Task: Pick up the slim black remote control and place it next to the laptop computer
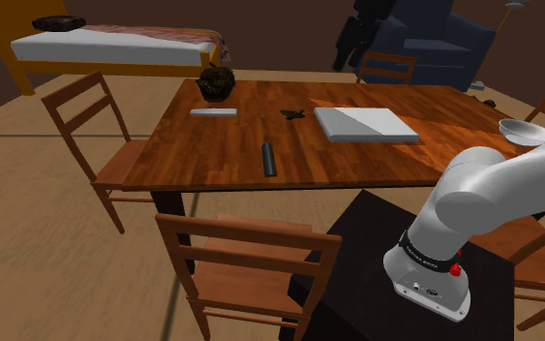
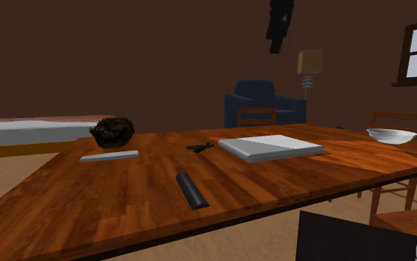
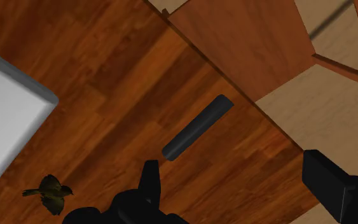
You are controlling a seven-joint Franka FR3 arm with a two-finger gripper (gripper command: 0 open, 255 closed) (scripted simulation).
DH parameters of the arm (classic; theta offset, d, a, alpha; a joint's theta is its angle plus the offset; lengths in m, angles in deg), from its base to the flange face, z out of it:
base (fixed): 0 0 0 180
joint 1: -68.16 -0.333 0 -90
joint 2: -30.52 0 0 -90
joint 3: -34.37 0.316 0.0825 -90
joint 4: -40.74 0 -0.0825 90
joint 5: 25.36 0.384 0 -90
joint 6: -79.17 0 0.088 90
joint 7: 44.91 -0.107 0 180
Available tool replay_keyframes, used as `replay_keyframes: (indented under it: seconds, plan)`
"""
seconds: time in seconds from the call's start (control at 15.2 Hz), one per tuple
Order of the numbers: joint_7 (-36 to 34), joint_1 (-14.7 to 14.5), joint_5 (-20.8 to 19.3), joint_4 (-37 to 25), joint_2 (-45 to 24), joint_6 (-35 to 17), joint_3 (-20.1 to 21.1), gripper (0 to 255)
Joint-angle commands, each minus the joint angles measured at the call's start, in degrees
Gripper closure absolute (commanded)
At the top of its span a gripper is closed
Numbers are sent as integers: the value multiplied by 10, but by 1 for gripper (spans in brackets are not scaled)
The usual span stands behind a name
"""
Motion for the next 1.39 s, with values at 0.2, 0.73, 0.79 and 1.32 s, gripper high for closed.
replay_keyframes:
  seconds: [0.2,0.73,0.79,1.32]
  plan:
    - [-59,13,5,42,-14,-59,33,0]
    - [-224,53,5,109,-100,-215,123,0]
    - [-246,59,3,113,-116,-233,134,0]
    - [-442,122,-54,106,-271,-367,224,0]
